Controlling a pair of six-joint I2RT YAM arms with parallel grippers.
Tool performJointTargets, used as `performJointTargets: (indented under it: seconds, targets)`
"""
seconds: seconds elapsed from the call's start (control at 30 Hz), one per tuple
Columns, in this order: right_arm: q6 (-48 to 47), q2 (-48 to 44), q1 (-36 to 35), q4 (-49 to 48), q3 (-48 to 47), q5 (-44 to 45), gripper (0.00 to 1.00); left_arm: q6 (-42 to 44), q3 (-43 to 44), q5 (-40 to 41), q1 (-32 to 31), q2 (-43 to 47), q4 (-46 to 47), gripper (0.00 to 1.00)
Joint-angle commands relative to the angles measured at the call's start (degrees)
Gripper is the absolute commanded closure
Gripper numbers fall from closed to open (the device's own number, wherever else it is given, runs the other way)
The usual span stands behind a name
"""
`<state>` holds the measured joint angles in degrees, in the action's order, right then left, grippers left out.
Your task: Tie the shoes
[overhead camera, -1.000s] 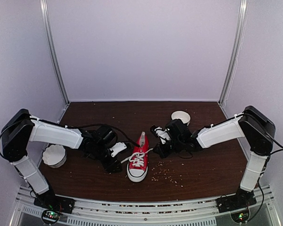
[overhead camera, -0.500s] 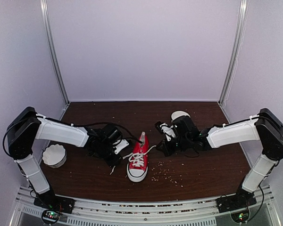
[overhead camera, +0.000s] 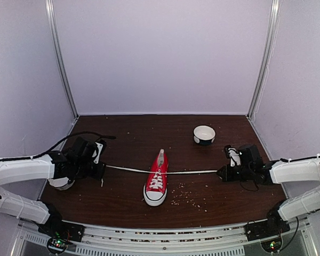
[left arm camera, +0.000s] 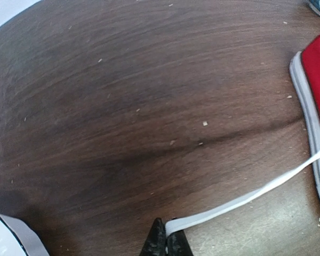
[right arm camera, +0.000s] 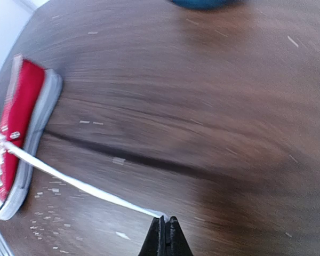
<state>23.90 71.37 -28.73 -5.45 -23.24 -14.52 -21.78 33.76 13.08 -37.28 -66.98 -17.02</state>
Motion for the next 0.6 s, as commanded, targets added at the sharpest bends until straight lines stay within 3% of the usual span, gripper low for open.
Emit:
performJointTargets:
  seconds: [0.0,0.2,0.57]
  targets:
    - [4.87,-0.96,5.12,-1.28,2.81,-0.22,1.00,-2.84,-1.55,1.85,2.15,-0.40,0.85,1.00]
    - [9.83,-2.34,11.81,-3.62,5.63,-1.01,1.00,-2.65,-2.51,1.96,4.09,0.04,0.85,1.00]
    - [11.11,2.37,12.84,-7.01,5.57,-4.74,1.00,-2.39,-2.85,-2.71,5.16,2.21,0.87,1.00]
